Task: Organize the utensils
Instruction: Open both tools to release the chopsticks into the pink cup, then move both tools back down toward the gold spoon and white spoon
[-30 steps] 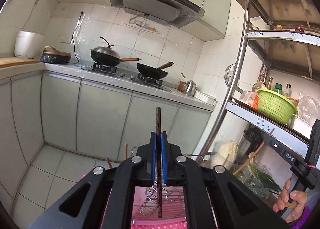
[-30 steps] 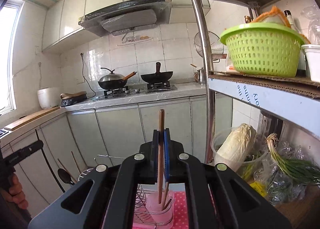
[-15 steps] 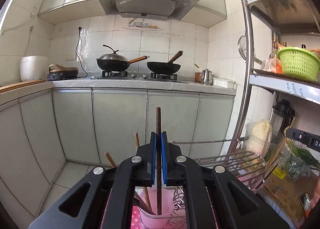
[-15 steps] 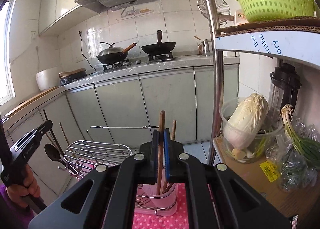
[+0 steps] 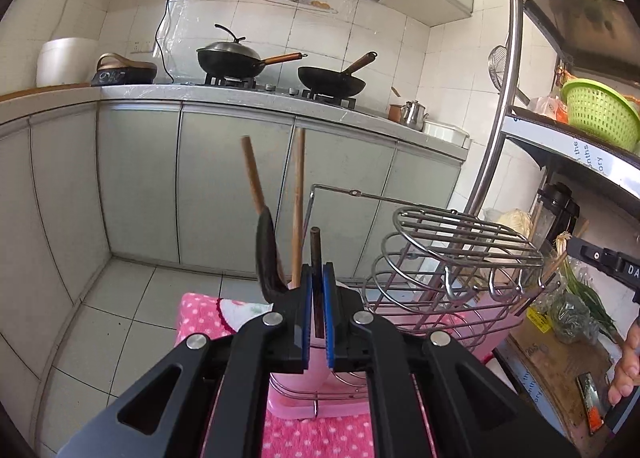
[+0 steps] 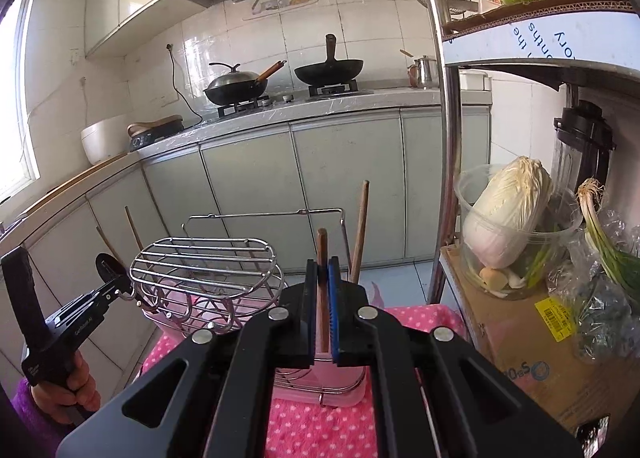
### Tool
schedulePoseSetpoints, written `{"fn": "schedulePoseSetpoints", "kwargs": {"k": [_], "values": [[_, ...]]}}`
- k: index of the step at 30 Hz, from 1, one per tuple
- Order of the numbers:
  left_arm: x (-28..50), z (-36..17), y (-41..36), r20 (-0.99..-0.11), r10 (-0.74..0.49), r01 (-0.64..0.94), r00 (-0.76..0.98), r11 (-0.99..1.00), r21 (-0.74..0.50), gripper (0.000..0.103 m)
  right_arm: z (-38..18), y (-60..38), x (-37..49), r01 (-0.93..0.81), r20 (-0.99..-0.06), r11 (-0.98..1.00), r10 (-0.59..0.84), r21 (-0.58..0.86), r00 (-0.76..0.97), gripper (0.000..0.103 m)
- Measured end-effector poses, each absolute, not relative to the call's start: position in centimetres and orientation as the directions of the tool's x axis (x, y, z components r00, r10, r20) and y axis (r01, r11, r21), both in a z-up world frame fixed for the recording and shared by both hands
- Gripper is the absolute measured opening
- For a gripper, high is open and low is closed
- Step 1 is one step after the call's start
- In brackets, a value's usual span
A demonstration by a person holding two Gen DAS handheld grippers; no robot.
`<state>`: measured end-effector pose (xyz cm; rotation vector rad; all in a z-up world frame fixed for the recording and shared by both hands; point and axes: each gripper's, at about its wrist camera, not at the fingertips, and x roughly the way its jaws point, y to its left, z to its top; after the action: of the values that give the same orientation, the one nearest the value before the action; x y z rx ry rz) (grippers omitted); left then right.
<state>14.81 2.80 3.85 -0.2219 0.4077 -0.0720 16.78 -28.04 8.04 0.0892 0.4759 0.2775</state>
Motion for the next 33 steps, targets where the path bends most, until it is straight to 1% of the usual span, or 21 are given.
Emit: {"fn": "schedulePoseSetpoints", "kwargs": {"k": [6,11,16,18,20,21,22,23,26,27,29,31,33], "values": [[16.8,3.7,4.5,-0.403,-0.12,0.011,0.907,0.965,-0.263,0.005,7.2,-27.9,16.0,-0.237,-0.437,0.962,0.274,0.137,0.857,0.006],[19.2,3.9,5.3,-0.419,-0.148,0.018,0.896,0.955,-0.297,0.005,7.0,-28.6,16.8,-0.217,-0.457,0.967,0.255,0.135,0.852,0.005],[20.0,4.2,4.8,-0.431,-0.145,0.021,0.891,0.96,-0.279,0.005,7.2,-29.7,19.1,-0.19,-0.469,0.968,0.247,0.165,0.848,0.006],[19.9,4.3,4.6,-0.436,-0.144,0.026,0.888,0.964,-0.264,0.007,7.3,-29.9,20.1,-0.195,-0.474,0.964,0.26,0.182,0.841,0.006],[19.5,4.4,4.2,-0.442,-0.14,0.032,0.886,0.969,-0.244,0.015,7.5,-29.7,21.0,-0.197,-0.483,0.964,0.261,0.179,0.836,0.006],[19.3,4.4,4.2,-0.44,-0.142,0.036,0.887,0.97,-0.24,0.022,7.6,-29.5,21.4,-0.2,-0.484,0.964,0.261,0.174,0.835,0.006],[19.0,4.5,4.1,-0.437,-0.146,0.042,0.888,0.97,-0.239,0.025,7.6,-29.4,21.6,-0.199,-0.484,0.965,0.257,0.168,0.837,0.006],[18.8,4.5,4.2,-0.437,-0.146,0.043,0.888,0.97,-0.238,0.027,7.7,-29.2,21.8,-0.194,-0.486,0.968,0.248,0.16,0.838,0.006],[18.2,4.8,4.5,-0.436,-0.154,0.045,0.886,0.967,-0.251,0.028,8.1,-28.9,22.1,-0.194,-0.503,0.968,0.248,0.157,0.828,0.007],[18.0,4.9,4.6,-0.436,-0.155,0.043,0.887,0.966,-0.256,0.028,8.2,-28.9,22.1,-0.194,-0.505,0.969,0.247,0.156,0.827,0.009],[17.5,5.3,4.9,-0.428,-0.161,0.047,0.889,0.963,-0.265,0.028,8.6,-28.8,21.9,-0.192,-0.503,0.97,0.24,0.147,0.83,0.022],[16.7,5.8,5.2,-0.41,-0.166,0.054,0.897,0.961,-0.272,0.029,9.1,-28.9,21.4,-0.194,-0.494,0.971,0.239,0.14,0.836,0.028],[16.0,6.2,5.4,-0.396,-0.171,0.061,0.902,0.959,-0.276,0.029,9.6,-29.0,20.8,-0.188,-0.483,0.973,0.228,0.132,0.845,0.03]]}}
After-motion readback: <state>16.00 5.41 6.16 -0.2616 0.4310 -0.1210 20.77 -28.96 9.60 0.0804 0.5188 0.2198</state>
